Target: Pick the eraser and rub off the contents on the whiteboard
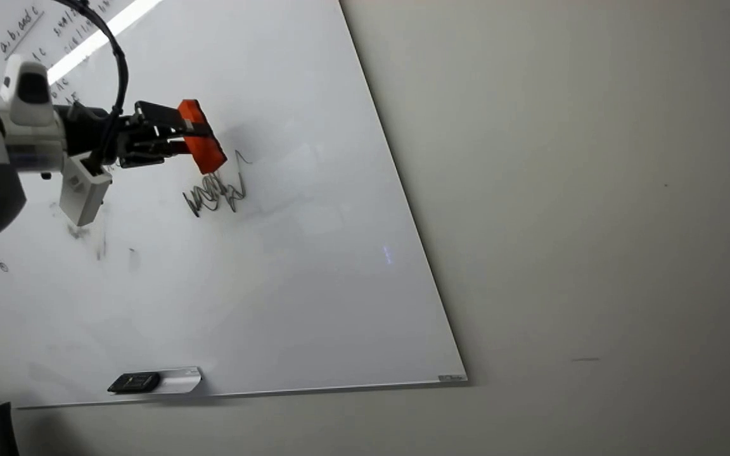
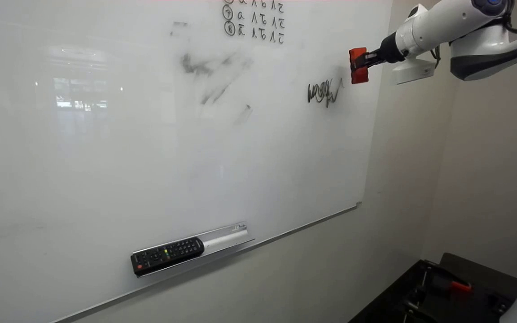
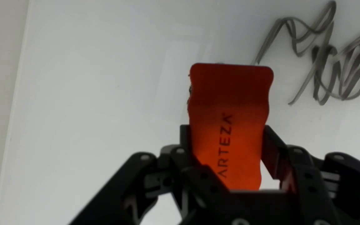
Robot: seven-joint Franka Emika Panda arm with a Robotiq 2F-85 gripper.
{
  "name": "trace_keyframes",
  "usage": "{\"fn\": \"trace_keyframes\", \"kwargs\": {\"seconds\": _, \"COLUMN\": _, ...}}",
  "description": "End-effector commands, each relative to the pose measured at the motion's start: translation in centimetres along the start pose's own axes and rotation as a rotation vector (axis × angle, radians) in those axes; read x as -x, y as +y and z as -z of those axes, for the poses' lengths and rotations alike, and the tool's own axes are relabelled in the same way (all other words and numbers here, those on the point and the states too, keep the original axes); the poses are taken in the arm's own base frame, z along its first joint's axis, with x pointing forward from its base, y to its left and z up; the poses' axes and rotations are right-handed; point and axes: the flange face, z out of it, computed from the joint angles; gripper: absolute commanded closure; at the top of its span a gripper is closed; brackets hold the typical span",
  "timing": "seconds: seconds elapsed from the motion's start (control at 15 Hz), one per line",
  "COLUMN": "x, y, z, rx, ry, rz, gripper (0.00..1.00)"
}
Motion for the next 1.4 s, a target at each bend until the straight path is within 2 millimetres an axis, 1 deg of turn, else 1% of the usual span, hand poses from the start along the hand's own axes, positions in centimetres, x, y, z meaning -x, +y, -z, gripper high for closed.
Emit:
{"fn": "trace_keyframes", "kwargs": {"seconds": 0.0, "x": -1.4, "y": 0.5, "z": -1.3, "rx": -0.009, "ry": 0.048, "rz": -0.022, "gripper": 0.7}}
{"fn": "trace_keyframes", "kwargs": {"seconds": 0.2, "x": -0.6, "y": 0.2, "z": -2.6, "rx": -0.026, "ry": 0.057, "rz": -0.045, "gripper": 0.7}}
{"fn": "trace_keyframes", "kwargs": {"seconds": 0.47, "x": 1.5, "y": -0.2, "z": -5.0, "rx": -0.031, "ry": 0.052, "rz": -0.082, "gripper": 0.7}}
{"fn": "trace_keyframes", "kwargs": {"seconds": 0.67, "x": 2.7, "y": -0.8, "z": -6.1, "rx": -0.01, "ry": 0.086, "rz": -0.117, "gripper": 0.7}}
{"fn": "trace_keyframes", "kwargs": {"seconds": 0.87, "x": 4.3, "y": -1.6, "z": -7.2, "rx": -0.016, "ry": 0.099, "rz": -0.143, "gripper": 0.7}}
{"fn": "trace_keyframes", "kwargs": {"seconds": 0.93, "x": 4.8, "y": -1.6, "z": -7.2, "rx": -0.041, "ry": 0.084, "rz": -0.145, "gripper": 0.7}}
{"fn": "trace_keyframes", "kwargs": {"seconds": 1.2, "x": 5.6, "y": -1.6, "z": -7.4, "rx": -0.139, "ry": 0.01, "rz": -0.183, "gripper": 0.7}}
{"fn": "trace_keyframes", "kwargs": {"seconds": 1.33, "x": 6.3, "y": -2.0, "z": -7.6, "rx": -0.181, "ry": -0.027, "rz": -0.191, "gripper": 0.7}}
